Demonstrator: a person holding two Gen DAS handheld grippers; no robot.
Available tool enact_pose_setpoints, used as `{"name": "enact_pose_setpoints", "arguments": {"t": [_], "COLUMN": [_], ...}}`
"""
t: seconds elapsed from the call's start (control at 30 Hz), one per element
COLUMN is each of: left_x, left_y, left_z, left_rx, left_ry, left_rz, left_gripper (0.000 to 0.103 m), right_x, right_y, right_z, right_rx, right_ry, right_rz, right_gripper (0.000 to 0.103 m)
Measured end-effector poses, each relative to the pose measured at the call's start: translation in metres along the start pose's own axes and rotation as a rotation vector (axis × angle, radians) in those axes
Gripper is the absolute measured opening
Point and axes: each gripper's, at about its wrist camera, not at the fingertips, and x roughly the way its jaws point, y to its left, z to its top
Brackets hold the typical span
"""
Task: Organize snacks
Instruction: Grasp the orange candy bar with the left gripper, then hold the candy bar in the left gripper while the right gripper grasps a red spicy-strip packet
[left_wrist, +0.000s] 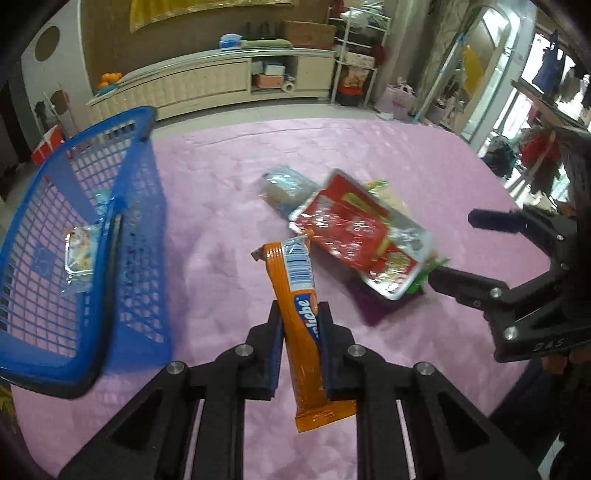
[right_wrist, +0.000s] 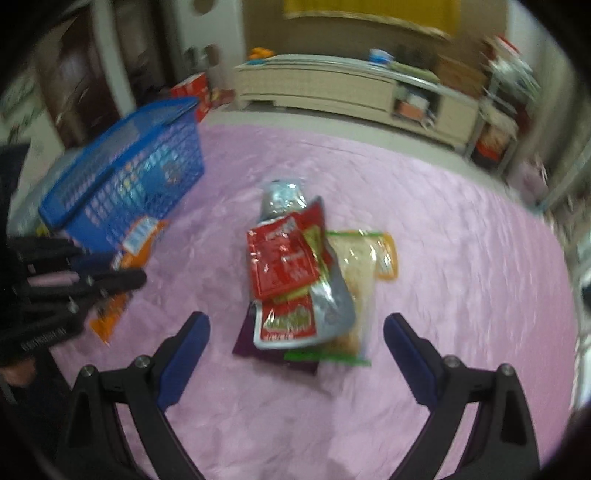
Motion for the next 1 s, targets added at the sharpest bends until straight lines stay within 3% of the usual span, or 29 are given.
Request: {"name": "enact_pose_setpoints", "arguments": {"t": [0.23,0.37,0.67,0.73,0.8,0.83,1.0], "left_x": [0.009,0.019,0.036,0.038,0.04,0.041,0.041], "left_y": [0.009,0.011,0.01,0.009,0.008,0.007,0.005], "left_z": [-0.002,0.005,0.009,0.009,0.009,0.009,0.011], "left_rx": [-0.012,-0.019,0.016,0.024,0.028,0.03,0.035], "left_ry": [-0.011,-0.008,0.006,0.007,0.01,0.009,0.007], "left_rz": [0.02,0.03,0.051,0.05,0.052,0.053,0.059], "left_gripper": [0.015,0.015,0.015,0.015,0.015,0.015,0.015], "right_x": [0.029,0.052,0.091,0.097,0.105,0.107,0.092], "right_y": [0.022,0.03,0.028,0.026,0.022,0.019,0.005], "right_z": [0.023,0.035,0.042,0.04,0.039,0.039,0.04], "right_rx": [-0.181,-0.251,-0.293,-0.302,-0.286,-0.271,-0.174], "right_ry": [0.008,0.048,0.125,0.139,0.164,0.163,0.112], "right_rz": [0.097,0.032,0.036,0.035,0.024,0.026,0.095], "right_gripper": [0.096,0.096,0.096,0.093,0.08,0.079,0.053]}}
